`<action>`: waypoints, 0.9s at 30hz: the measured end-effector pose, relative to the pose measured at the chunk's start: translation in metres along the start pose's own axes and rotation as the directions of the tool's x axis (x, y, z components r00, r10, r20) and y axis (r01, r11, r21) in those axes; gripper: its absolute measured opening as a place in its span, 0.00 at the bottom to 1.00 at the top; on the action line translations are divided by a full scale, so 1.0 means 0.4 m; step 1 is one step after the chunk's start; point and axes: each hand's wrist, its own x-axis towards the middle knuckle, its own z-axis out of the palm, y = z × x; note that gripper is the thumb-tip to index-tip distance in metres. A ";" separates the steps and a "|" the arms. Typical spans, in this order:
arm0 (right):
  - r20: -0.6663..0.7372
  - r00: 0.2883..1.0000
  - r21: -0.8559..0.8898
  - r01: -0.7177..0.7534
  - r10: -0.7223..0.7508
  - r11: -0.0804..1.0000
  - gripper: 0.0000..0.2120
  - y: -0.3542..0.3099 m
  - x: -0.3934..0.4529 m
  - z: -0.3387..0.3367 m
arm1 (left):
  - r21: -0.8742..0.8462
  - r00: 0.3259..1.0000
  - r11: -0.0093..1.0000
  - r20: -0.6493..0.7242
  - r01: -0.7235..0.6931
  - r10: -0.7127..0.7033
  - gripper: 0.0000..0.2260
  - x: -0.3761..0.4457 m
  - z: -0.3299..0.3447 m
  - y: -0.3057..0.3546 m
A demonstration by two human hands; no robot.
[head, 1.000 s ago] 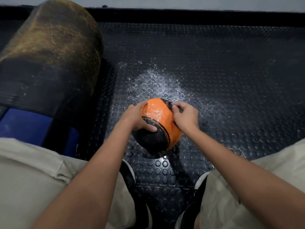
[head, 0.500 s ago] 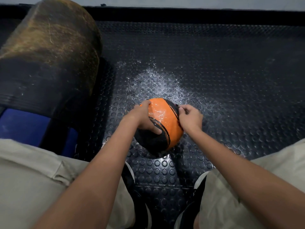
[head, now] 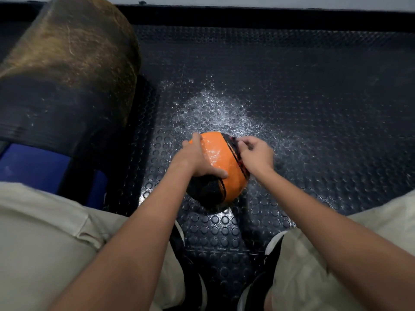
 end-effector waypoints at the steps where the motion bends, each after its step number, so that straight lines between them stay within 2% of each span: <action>1: 0.037 0.994 -0.034 0.101 -0.099 0.994 0.09 -0.023 -0.004 0.004 | 0.005 1.000 1.000 0.002 -0.002 0.002 0.62 0.000 -0.001 -0.001; 3: 0.122 0.964 -0.109 0.248 -0.235 0.963 0.09 -0.042 -0.007 0.015 | 0.010 1.000 1.000 0.005 -0.016 0.016 0.61 -0.003 -0.001 -0.005; 5: 0.125 0.966 -0.118 0.240 -0.225 0.963 0.10 -0.020 0.001 0.012 | 0.000 0.999 0.999 0.007 -0.036 0.036 0.60 -0.007 -0.002 -0.011; 7: 0.083 0.995 -0.046 0.065 -0.061 0.997 0.10 0.015 0.013 -0.011 | 0.006 0.999 0.999 0.005 -0.049 0.049 0.60 -0.014 -0.005 -0.013; 9: 0.074 0.988 -0.038 -0.136 0.138 0.990 0.10 0.044 0.018 -0.030 | 0.016 0.998 0.998 0.016 -0.057 0.056 0.60 -0.021 -0.005 -0.013; 11: 0.059 0.982 -0.077 -0.172 0.177 0.982 0.10 0.042 0.009 -0.033 | 0.034 0.998 0.997 0.027 -0.066 0.065 0.59 -0.024 -0.005 -0.011; 14: 0.046 0.997 -0.053 0.058 -0.056 0.997 0.10 -0.005 -0.019 -0.003 | 0.045 0.997 0.997 0.043 -0.067 0.065 0.58 -0.023 -0.010 -0.014; 16: 0.126 0.962 -0.107 0.254 -0.241 0.961 0.10 -0.039 -0.043 0.022 | 0.048 0.996 0.996 0.051 -0.078 0.075 0.57 -0.022 -0.013 -0.021; 18: 0.175 0.936 -0.147 0.331 -0.305 0.932 0.11 -0.042 -0.046 0.031 | 0.034 0.994 0.995 0.057 -0.095 0.093 0.56 -0.025 -0.015 -0.027; 20: 0.144 0.967 -0.110 0.228 -0.212 0.967 0.11 -0.017 -0.021 0.012 | 0.014 0.992 0.994 0.057 -0.111 0.110 0.56 -0.031 -0.017 -0.029; 23: 0.087 0.995 -0.042 -0.049 0.053 0.998 0.09 0.030 0.013 -0.019 | 0.029 0.990 0.991 0.060 -0.128 0.126 0.57 -0.036 -0.016 -0.024; 25: 0.059 0.995 -0.064 -0.075 0.079 0.995 0.10 0.037 0.008 -0.010 | 0.046 0.990 0.991 0.074 -0.125 0.121 0.57 -0.035 -0.016 -0.021; 27: 0.049 0.999 -0.095 0.017 -0.012 0.995 0.10 0.026 -0.010 0.013 | 0.058 0.990 0.992 0.086 -0.114 0.108 0.58 -0.032 -0.020 -0.024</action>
